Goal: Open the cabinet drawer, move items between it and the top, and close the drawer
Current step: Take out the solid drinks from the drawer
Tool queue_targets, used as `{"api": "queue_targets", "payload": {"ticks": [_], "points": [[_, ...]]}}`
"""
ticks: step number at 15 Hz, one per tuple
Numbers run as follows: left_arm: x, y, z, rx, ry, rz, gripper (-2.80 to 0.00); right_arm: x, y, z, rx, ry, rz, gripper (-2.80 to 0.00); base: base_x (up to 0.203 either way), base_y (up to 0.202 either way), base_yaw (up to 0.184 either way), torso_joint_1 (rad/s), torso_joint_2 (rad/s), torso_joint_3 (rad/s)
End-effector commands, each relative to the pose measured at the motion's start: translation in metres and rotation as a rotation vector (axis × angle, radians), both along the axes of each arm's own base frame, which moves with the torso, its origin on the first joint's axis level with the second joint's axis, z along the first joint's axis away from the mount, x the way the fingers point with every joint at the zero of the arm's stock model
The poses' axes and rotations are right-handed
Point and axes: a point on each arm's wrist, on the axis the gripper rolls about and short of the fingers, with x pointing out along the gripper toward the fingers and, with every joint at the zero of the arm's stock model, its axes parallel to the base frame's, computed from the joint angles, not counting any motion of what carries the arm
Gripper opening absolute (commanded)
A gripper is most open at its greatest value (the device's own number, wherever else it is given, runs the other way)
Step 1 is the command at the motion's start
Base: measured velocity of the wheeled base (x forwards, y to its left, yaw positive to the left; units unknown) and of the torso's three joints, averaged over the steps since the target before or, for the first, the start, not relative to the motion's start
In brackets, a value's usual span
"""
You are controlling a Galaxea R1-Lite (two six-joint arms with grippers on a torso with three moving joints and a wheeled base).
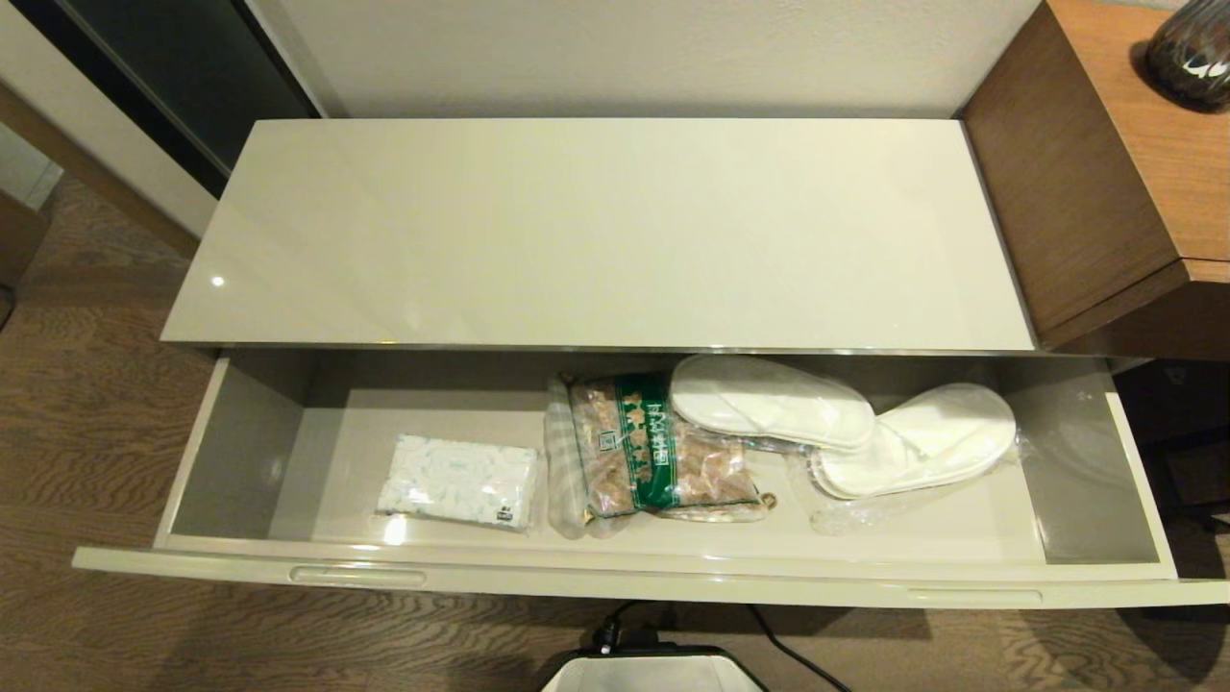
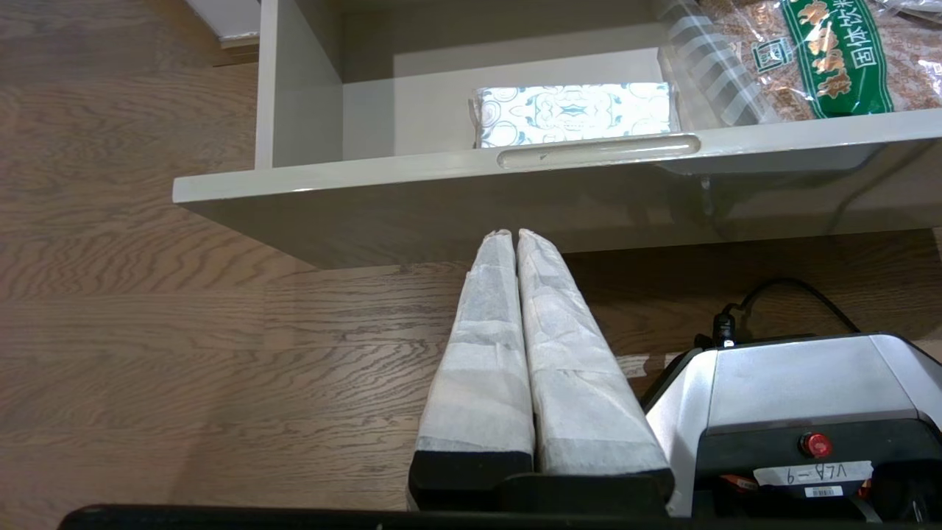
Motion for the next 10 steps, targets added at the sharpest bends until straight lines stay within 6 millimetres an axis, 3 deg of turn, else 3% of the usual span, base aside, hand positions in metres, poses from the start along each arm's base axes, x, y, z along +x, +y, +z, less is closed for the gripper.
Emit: {"api": "queue_targets", "payload": {"ticks": [1, 4, 6, 10], "points": [[0.0, 0.0, 0.0, 0.001, 0.0, 0.0, -2.8, 0.014, 0.0, -0.017, -0.028, -0.1, 0.005, -2.8, 0.0, 0.0, 0.0, 0.0, 0.0, 0.0], [0.0, 0.0, 0.0, 0.002, 0.0, -0.001, -2.8, 0.041, 0.001, -0.029, -0.035, -0.331, 0.034, -2.8, 0.0, 0.0, 0.0, 0.0, 0.0, 0.0], [0.0, 0.0, 0.0, 0.002, 0.0, -0.001, -2.8, 0.047, 0.004, -0.03, -0.029, -0.472, 0.144, -2.8, 0.0, 0.0, 0.0, 0.0, 0.0, 0.0], [0.0, 0.0, -0.001, -0.042, 0.01, 0.01, -2.8, 0.048, 0.006, -0.044, 0.0, -0.318, 0.237, -2.8, 0.0, 0.0, 0.0, 0.0, 0.0, 0.0]]}}
